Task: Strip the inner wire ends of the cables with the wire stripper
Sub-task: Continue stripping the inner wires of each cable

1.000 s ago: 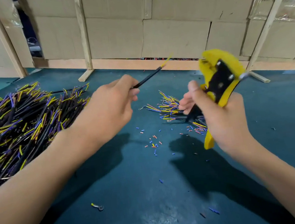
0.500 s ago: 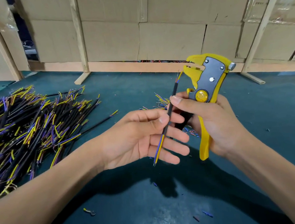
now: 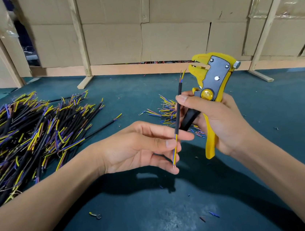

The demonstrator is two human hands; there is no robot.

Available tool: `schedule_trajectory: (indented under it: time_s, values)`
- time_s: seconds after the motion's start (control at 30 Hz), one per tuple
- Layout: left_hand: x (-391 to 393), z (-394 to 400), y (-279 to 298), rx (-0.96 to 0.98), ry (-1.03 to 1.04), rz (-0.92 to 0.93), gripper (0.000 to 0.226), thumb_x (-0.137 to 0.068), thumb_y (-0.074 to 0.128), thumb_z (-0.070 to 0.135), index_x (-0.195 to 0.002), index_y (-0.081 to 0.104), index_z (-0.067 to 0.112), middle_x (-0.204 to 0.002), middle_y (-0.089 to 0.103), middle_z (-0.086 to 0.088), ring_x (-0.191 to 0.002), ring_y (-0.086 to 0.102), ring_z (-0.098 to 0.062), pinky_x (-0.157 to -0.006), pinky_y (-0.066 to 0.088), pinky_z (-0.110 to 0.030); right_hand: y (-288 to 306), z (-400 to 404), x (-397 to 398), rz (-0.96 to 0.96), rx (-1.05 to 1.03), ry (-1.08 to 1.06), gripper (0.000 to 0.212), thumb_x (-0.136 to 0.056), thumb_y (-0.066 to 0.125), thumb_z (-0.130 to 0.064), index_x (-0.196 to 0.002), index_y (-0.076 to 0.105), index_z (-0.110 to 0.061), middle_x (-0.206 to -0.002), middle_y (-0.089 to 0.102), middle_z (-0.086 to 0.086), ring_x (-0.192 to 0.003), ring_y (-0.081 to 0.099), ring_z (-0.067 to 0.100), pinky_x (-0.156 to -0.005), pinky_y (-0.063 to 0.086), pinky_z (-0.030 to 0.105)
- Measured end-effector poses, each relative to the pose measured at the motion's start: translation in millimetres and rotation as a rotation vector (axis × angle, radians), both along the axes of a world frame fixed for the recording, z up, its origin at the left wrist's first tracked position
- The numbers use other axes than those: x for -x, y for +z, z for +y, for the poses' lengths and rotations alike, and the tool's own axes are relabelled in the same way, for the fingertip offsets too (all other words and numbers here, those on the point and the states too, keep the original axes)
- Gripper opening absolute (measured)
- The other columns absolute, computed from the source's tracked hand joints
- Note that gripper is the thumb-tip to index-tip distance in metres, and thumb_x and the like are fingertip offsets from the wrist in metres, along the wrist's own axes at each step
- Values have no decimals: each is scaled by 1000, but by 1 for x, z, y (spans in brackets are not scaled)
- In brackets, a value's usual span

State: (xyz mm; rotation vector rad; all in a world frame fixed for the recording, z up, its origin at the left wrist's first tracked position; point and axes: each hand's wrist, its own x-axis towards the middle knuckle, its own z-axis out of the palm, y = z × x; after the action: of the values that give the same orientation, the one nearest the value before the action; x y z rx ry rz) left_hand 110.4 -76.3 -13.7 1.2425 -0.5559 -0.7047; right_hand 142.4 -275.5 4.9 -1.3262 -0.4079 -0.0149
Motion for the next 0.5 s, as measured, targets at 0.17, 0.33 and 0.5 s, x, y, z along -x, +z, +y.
schedule_trajectory:
  time_s: [0.17, 0.33, 0.5]
  values:
    - [-3, 0, -3, 7, 27, -15, 40, -91, 63, 11, -132, 64, 8, -89, 61, -4, -78, 61, -18, -73, 56, -37, -3, 0, -4, 18, -28, -40, 10, -79, 76, -16, -79, 73, -7, -74, 66, 15, -63, 63, 27, -59, 55, 36]
    - [-7, 1, -3, 61, 176, -44, 42, -89, 64, 13, -131, 66, 11, -86, 56, -5, -70, 60, -16, -64, 54, -31, -6, -4, -6, 30, 34, -6, 9, -86, 77, -14, -81, 74, -7, -76, 69, 16, -66, 64, 28, -65, 58, 41]
    - [-9, 0, -4, 103, 323, -128, 36, -92, 62, 13, -128, 68, 10, -82, 63, -1, -67, 59, -12, -58, 51, -26, -9, -3, -7, 48, 87, 48, 24, -81, 78, -20, -90, 76, 2, -77, 68, 16, -66, 63, 28, -65, 58, 42]
